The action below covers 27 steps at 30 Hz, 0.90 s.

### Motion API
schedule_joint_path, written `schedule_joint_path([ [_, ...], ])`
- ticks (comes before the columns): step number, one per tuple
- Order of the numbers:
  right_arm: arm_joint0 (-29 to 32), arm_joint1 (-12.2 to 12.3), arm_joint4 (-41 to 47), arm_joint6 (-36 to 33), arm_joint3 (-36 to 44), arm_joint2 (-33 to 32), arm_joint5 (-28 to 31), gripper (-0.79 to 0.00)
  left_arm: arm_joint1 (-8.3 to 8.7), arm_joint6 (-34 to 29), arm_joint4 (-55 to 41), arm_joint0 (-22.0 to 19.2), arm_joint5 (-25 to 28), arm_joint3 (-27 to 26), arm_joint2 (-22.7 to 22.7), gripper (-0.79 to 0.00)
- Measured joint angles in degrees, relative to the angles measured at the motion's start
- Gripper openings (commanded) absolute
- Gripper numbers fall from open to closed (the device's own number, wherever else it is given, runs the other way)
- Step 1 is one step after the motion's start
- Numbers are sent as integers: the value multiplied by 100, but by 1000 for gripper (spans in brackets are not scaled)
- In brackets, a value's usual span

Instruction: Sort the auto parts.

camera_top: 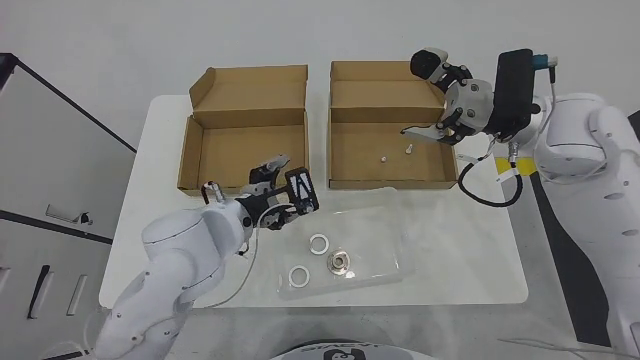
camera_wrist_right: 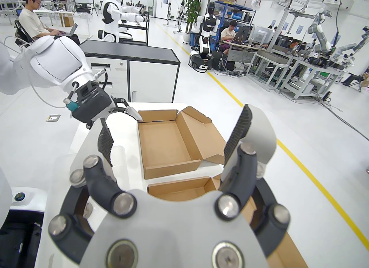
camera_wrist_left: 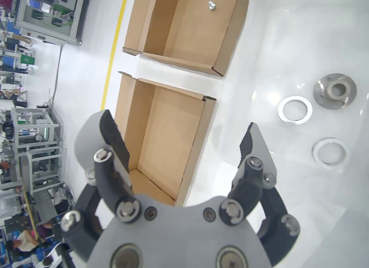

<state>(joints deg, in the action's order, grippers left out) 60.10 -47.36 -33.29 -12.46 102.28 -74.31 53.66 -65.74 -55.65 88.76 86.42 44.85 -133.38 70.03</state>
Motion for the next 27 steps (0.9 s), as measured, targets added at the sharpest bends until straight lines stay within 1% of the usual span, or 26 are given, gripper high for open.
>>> schedule_joint_path([
  [2, 0, 0, 0, 0, 0, 0, 0, 0, -1, -434, -323, -140, -37, -27, -210, 0],
  [6, 0, 0, 0, 0, 0, 0, 0, 0, 112, -793, -584, -398, -408, 78, -757, 0],
  [10, 0, 0, 0, 0, 0, 0, 0, 0, 305, -1222, -986, -753, -836, 148, -1274, 0],
  [13, 0, 0, 0, 0, 0, 0, 0, 0, 487, -1560, -1303, -1087, -1174, 175, -1658, 0],
  [19, 0, 0, 0, 0, 0, 0, 0, 0, 871, -2125, -2091, -1859, -1740, 152, -2436, 0],
  [23, 0, 0, 0, 0, 0, 0, 0, 0, 1119, -2471, -2778, -2543, -2086, 117, -3062, 0],
  [27, 0, 0, 0, 0, 0, 0, 0, 0, 1264, -2783, -3412, -3162, -2399, 143, -3524, 0],
])
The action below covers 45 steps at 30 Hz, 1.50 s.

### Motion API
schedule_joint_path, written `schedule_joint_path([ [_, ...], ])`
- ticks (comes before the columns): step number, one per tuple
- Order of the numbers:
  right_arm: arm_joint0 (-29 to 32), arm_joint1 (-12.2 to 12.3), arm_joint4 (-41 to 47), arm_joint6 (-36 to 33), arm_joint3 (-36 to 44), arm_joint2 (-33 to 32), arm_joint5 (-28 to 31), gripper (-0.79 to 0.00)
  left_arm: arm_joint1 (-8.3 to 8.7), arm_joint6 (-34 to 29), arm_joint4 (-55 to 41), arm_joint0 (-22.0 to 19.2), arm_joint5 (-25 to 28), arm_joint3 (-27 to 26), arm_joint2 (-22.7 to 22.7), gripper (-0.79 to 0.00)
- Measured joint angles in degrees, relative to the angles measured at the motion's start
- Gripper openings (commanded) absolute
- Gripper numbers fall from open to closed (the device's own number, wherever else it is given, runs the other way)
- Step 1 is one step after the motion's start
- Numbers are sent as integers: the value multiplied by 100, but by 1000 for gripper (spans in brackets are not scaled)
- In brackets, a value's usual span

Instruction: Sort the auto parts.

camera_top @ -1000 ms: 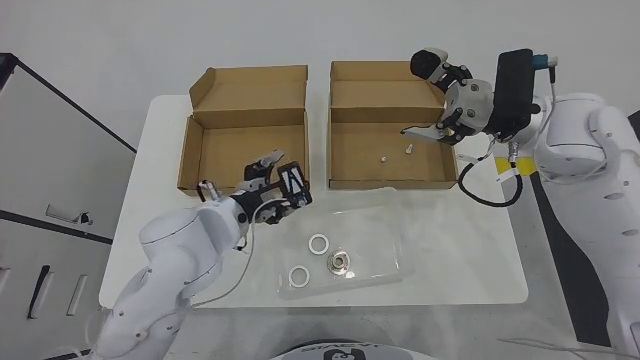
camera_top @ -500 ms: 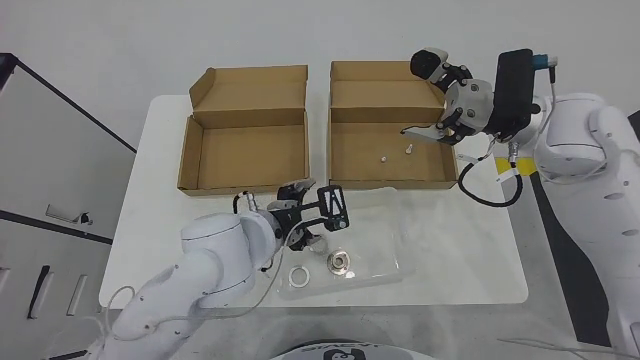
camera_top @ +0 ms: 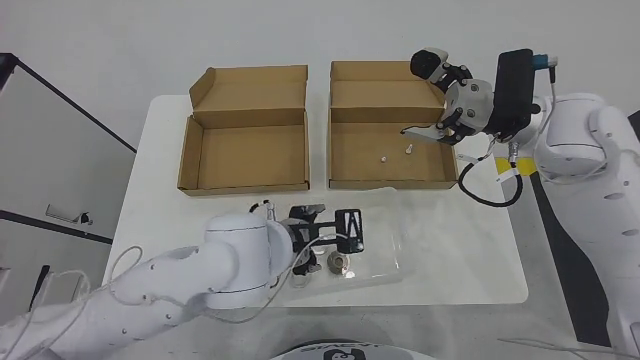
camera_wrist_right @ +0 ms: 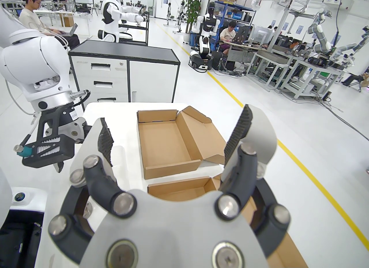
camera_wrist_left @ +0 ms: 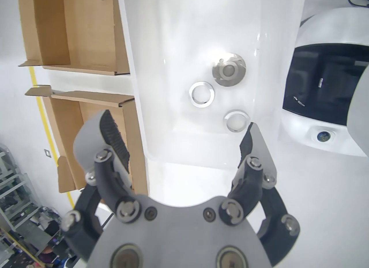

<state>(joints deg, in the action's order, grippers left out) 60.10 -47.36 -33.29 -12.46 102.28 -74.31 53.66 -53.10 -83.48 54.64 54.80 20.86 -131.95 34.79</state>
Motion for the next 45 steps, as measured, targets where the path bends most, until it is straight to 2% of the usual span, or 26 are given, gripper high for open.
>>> schedule_joint_path([
  [3, 0, 0, 0, 0, 0, 0, 0, 0, 43, -193, -380, -330, -196, 76, -199, 0],
  [5, 0, 0, 0, 0, 0, 0, 0, 0, 48, -233, -462, -397, -238, 98, -240, 0],
  [14, 0, 0, 0, 0, 0, 0, 0, 0, 47, -219, -448, -382, -234, 98, -231, 0],
  [19, 0, 0, 0, 0, 0, 0, 0, 0, 21, 180, -409, -289, -223, 265, -246, 0],
  [34, 0, 0, 0, 0, 0, 0, 0, 0, -535, 13, -740, -842, -486, 1038, -1070, 0],
  [37, 0, 0, 0, 0, 0, 0, 0, 0, -625, -3, -715, -947, -523, 1127, -1141, -58],
  [40, 0, 0, 0, 0, 0, 0, 0, 0, -702, -57, -728, -1036, -526, 1216, -1198, -197],
  [43, 0, 0, 0, 0, 0, 0, 0, 0, -777, -114, -753, -1079, -516, 1334, -1291, -215],
  [45, 0, 0, 0, 0, 0, 0, 0, 0, -829, -100, -765, -1082, -512, 1435, -1365, -256],
])
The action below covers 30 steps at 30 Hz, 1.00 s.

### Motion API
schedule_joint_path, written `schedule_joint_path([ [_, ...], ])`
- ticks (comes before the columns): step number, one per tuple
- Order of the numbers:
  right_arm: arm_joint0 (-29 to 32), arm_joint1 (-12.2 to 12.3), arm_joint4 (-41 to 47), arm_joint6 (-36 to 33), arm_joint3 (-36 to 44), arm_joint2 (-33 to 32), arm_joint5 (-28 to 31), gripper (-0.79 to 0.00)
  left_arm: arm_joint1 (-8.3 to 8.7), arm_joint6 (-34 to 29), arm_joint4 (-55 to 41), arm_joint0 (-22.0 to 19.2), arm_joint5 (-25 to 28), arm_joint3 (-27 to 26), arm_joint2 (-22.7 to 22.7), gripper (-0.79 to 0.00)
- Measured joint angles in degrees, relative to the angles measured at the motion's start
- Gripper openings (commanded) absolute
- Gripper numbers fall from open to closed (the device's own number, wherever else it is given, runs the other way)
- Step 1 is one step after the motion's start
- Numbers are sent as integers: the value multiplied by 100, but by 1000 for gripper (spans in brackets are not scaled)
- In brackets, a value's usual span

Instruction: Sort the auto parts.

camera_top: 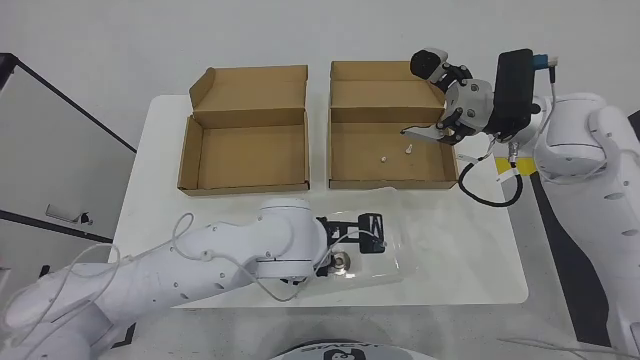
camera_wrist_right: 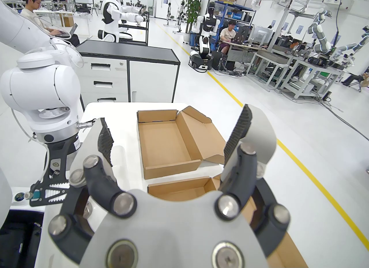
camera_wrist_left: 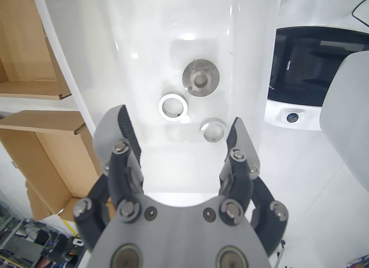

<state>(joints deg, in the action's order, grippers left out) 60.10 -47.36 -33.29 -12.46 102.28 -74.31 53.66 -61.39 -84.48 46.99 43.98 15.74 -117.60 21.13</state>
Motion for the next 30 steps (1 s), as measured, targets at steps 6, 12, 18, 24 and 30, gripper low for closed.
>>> schedule_joint_path([
  [6, 0, 0, 0, 0, 0, 0, 0, 0, -138, 77, 3, -4, 42, 251, -172, -262],
  [12, 0, 0, 0, 0, 0, 0, 0, 0, -271, 124, -87, -37, 93, 442, -277, -268],
  [18, 0, 0, 0, 0, 0, 0, 0, 0, -406, 142, -67, -80, 169, 651, -404, -271],
  [24, 0, 0, 0, 0, 0, 0, 0, 0, -536, 196, -56, -119, 269, 923, -503, -339],
  [30, 0, 0, 0, 0, 0, 0, 0, 0, -664, 145, -175, -163, 394, 1200, -593, -391],
])
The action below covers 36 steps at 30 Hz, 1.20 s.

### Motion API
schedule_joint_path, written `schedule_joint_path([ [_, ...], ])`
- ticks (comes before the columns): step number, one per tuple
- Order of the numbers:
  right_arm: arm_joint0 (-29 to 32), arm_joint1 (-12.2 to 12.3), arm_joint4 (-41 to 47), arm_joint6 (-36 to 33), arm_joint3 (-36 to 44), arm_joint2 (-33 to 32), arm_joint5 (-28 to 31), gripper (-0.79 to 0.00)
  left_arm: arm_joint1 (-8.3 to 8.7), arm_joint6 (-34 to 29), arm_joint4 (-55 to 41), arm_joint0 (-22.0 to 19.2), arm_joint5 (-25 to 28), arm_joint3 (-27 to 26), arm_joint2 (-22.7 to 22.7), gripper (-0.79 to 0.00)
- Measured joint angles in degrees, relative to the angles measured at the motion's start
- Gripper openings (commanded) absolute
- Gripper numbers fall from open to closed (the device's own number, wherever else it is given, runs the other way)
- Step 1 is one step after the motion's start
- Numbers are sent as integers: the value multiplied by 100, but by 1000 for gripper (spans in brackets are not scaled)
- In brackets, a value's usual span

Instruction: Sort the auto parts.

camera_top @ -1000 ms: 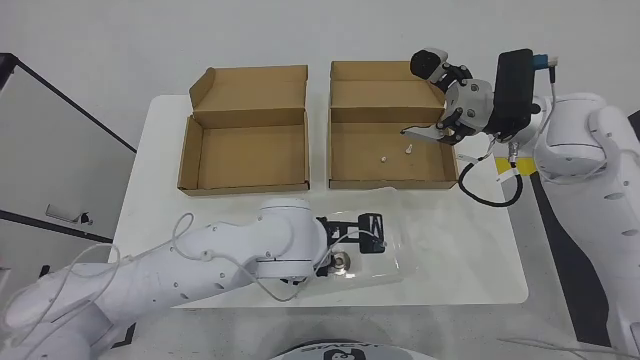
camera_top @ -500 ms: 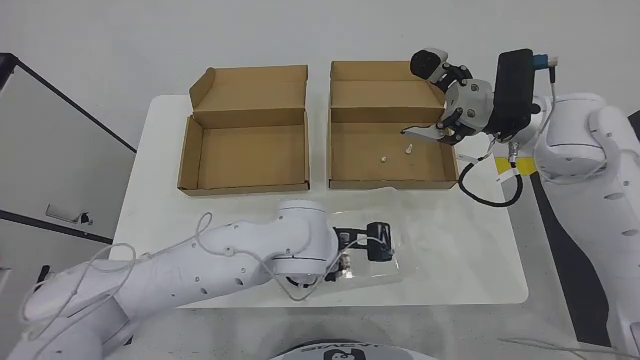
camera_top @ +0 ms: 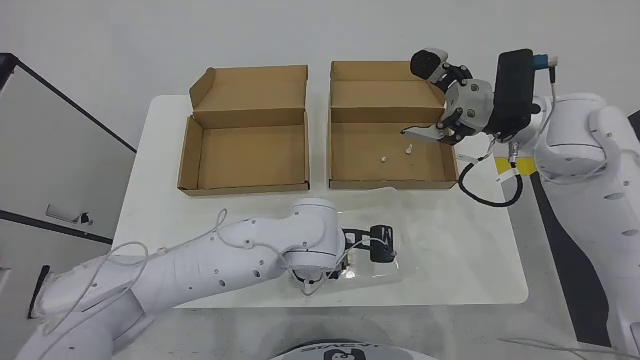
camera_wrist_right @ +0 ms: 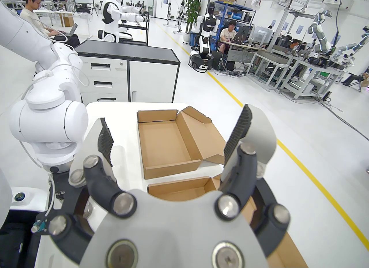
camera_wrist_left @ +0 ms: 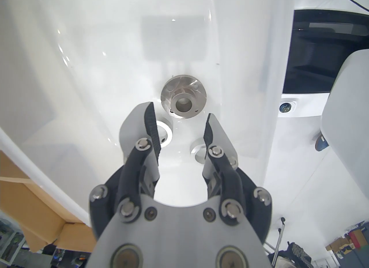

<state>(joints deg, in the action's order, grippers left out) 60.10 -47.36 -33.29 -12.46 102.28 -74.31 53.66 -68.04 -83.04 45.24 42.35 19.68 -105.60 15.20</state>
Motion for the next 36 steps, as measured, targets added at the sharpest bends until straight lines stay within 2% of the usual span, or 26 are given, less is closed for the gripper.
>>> schedule_joint_path([
  [3, 0, 0, 0, 0, 0, 0, 0, 0, -60, -19, -69, -15, 47, 121, -38, -379],
  [5, 0, 0, 0, 0, 0, 0, 0, 0, -100, -22, -101, -22, 72, 194, -62, -326],
  [17, 0, 0, 0, 0, 0, 0, 0, 0, -285, 63, -55, -35, 207, 544, -186, -394],
  [24, 0, 0, 0, 0, 0, 0, 0, 0, -314, 68, -30, 13, 225, 641, -226, -403],
  [27, 0, 0, 0, 0, 0, 0, 0, 0, -312, 70, -21, 34, 226, 652, -225, -354],
  [32, 0, 0, 0, 0, 0, 0, 0, 0, -301, 71, 48, 69, 202, 651, -193, -388],
  [36, 0, 0, 0, 0, 0, 0, 0, 0, -295, 66, 143, 98, 178, 642, -170, -376],
])
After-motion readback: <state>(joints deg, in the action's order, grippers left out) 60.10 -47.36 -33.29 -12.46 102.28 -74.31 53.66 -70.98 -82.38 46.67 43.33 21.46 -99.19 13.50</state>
